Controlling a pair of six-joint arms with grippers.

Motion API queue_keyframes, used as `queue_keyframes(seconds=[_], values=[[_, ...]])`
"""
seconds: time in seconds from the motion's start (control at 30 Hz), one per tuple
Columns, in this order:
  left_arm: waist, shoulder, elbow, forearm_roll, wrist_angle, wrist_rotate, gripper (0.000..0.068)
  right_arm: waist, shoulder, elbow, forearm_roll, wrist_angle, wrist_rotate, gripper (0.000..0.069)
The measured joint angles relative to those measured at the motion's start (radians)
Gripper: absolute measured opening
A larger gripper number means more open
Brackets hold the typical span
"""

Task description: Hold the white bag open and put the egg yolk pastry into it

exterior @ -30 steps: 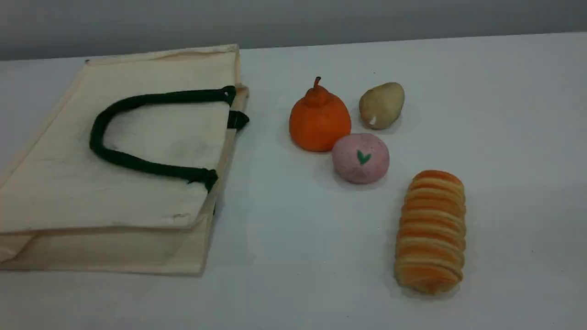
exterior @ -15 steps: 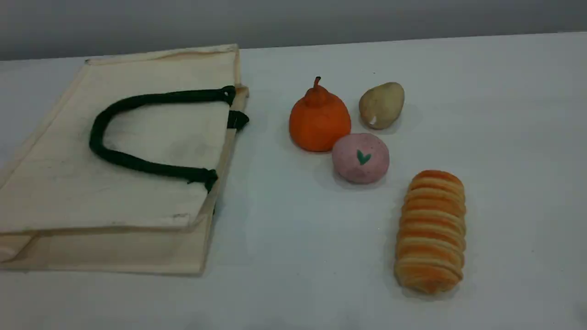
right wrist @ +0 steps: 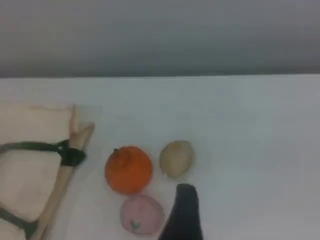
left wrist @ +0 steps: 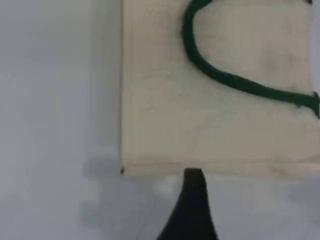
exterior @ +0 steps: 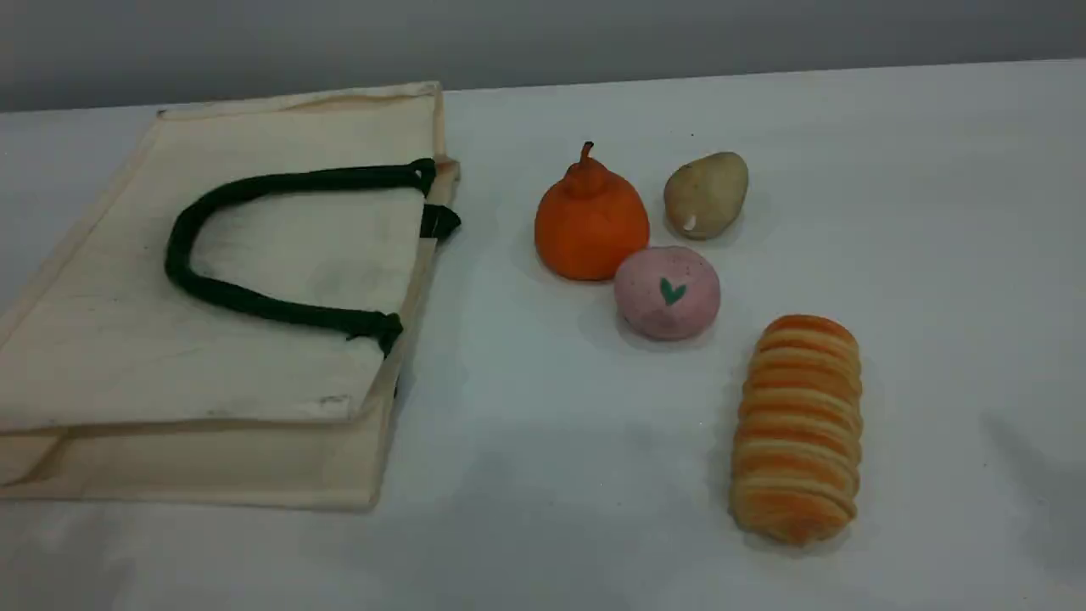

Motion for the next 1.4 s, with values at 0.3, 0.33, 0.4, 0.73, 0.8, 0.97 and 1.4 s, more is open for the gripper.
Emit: queue_keyframes(seconds=[0.3, 0.33, 0.4, 0.73, 0.8, 0.97, 1.4], values=[[0.0, 0.215, -0.079, -0.008, -0.025, -0.042, 0.056, 0.0, 0.208, -0.031, 0.052, 0.015, -0.037, 0.0586], [0.0, 0.246, -0.094, -0.007, -0.024, -0.042, 0.056, 0.0, 0.229, -0.04, 0.053, 0.014, -0.038, 0.0586], [0.0, 0.3, -0.123, -0.007, -0.024, -0.042, 0.056, 0.0, 0.276, -0.06, 0.056, 0.007, -0.038, 0.0586], [0.0, 0.532, -0.197, -0.004, -0.096, -0.044, 0.056, 0.0, 0.44, -0.145, 0.086, -0.017, -0.051, 0.0586], [0.0, 0.568, -0.204, -0.004, -0.12, -0.044, 0.056, 0.0, 0.459, -0.148, 0.086, -0.033, -0.051, 0.0586], [0.0, 0.66, -0.239, -0.004, -0.152, -0.037, 0.056, 0.0, 0.489, -0.152, 0.086, -0.044, -0.075, 0.0586], [0.0, 0.946, -0.399, -0.003, -0.161, -0.012, 0.056, 0.0, 0.49, -0.152, 0.086, -0.127, -0.095, 0.0586]])
